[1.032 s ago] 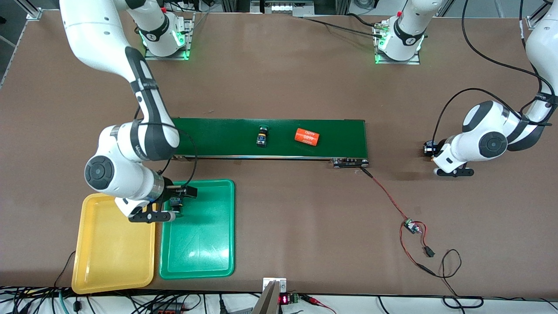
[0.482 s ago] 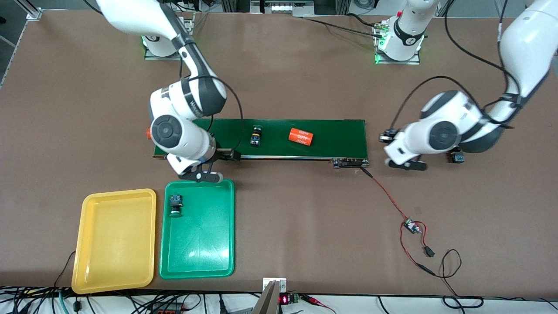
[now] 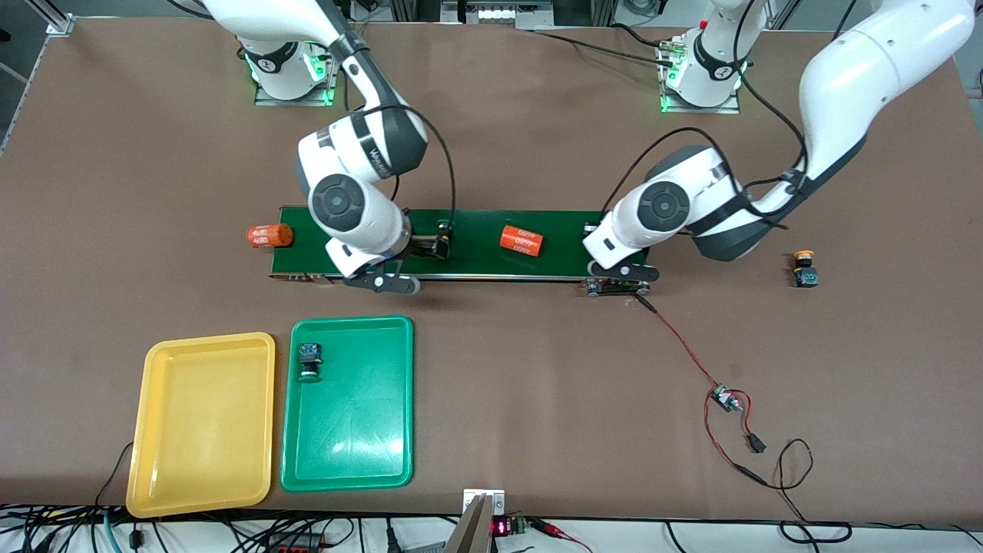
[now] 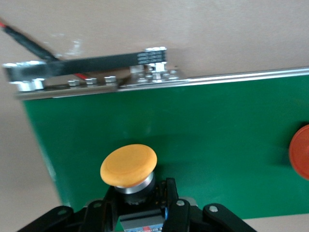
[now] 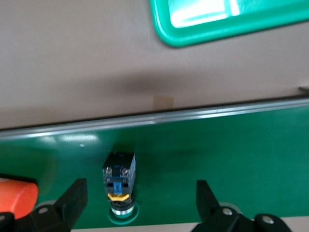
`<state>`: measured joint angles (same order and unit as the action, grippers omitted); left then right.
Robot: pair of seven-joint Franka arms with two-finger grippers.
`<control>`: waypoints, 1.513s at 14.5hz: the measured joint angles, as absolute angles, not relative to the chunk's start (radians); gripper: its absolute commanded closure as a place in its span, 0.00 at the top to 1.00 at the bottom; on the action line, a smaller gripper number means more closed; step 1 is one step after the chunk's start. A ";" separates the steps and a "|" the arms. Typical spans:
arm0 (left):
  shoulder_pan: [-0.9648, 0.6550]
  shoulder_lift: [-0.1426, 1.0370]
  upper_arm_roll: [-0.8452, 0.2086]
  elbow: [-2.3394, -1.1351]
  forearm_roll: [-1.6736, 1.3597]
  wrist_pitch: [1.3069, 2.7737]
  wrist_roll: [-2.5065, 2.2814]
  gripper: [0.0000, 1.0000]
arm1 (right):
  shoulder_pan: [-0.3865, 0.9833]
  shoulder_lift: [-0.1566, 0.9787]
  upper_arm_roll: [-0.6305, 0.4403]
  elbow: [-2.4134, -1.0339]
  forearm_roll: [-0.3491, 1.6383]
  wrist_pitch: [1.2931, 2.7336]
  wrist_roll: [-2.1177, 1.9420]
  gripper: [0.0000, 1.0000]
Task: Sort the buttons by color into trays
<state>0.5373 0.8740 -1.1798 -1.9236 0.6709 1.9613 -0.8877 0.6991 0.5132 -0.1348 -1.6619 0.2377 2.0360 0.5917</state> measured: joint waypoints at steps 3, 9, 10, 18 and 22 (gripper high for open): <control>0.533 0.875 -1.164 -1.906 0.667 1.966 -0.913 1.00 | 0.728 0.519 -0.135 -1.704 0.219 2.063 0.604 0.96; 0.574 0.871 -1.196 -1.719 0.667 1.721 -0.914 1.00 | 0.735 0.541 -0.135 -1.755 0.217 2.109 0.604 0.48; 0.575 0.868 -1.199 -1.670 0.667 1.663 -0.907 1.00 | 0.736 0.543 -0.135 -1.755 0.217 2.110 0.604 0.38; 0.732 0.864 -1.007 -1.569 0.668 1.572 -0.591 1.00 | 0.734 0.547 -0.147 -1.739 0.217 2.129 0.605 0.02; 0.825 0.868 -0.929 -1.570 0.672 1.566 -0.407 1.00 | 0.698 0.543 -0.169 -1.649 0.215 2.132 0.604 0.02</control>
